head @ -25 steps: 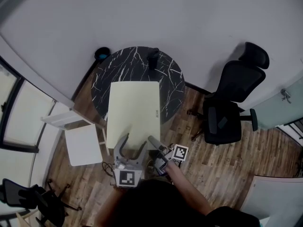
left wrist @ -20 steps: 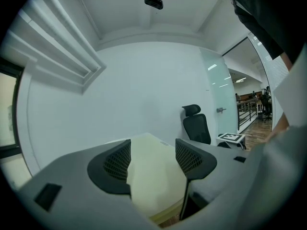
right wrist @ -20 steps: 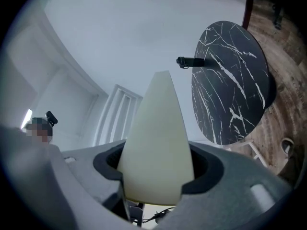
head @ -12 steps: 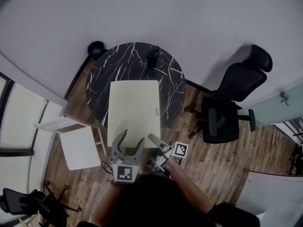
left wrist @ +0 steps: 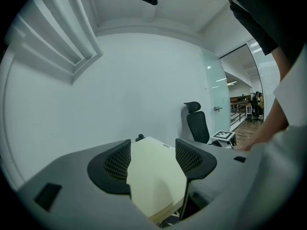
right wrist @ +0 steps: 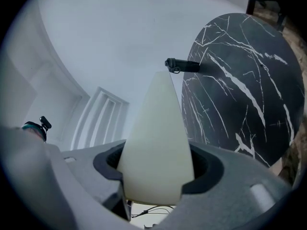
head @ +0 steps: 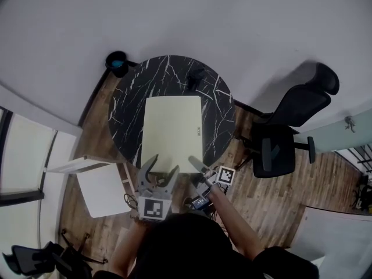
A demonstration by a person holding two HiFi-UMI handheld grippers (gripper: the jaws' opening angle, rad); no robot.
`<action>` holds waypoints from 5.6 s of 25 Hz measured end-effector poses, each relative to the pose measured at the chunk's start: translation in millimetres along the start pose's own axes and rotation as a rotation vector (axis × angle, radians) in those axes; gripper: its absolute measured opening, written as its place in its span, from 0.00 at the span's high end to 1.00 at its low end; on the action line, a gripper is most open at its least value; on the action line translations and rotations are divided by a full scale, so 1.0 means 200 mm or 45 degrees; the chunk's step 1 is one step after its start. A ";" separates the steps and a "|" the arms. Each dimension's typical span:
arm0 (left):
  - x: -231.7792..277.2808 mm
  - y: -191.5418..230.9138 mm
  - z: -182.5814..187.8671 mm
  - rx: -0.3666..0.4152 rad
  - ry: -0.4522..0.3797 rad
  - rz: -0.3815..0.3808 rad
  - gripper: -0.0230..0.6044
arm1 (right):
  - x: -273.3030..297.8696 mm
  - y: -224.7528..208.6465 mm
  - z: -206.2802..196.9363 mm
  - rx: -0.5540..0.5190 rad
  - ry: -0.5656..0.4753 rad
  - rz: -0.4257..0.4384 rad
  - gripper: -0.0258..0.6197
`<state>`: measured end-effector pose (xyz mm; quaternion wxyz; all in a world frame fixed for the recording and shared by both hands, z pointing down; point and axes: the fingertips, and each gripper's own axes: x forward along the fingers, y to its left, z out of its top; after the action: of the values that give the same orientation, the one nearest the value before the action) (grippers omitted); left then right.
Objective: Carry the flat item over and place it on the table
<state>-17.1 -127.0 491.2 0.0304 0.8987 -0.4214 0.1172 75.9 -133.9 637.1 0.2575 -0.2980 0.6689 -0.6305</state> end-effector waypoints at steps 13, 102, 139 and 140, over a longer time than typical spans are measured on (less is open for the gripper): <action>0.22 0.16 -0.15 -0.001 0.083 -0.131 0.51 | 0.22 -0.13 0.16 -0.016 -0.023 -0.070 0.50; 0.52 0.30 -1.31 -0.404 0.626 0.138 0.51 | 0.35 -0.80 0.51 -0.626 0.169 -0.641 0.42; 0.58 0.44 -1.60 -0.714 0.775 0.061 0.53 | 0.29 -0.95 0.40 -1.006 0.629 -0.829 0.55; 0.58 0.45 -1.60 -0.717 0.773 0.065 0.54 | 0.30 -0.95 0.40 -1.013 0.641 -0.830 0.55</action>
<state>-73.7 -222.0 825.8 0.3949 0.7693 -0.4311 0.2577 106.6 -236.8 823.2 -0.2494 -0.4036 0.7690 -0.4284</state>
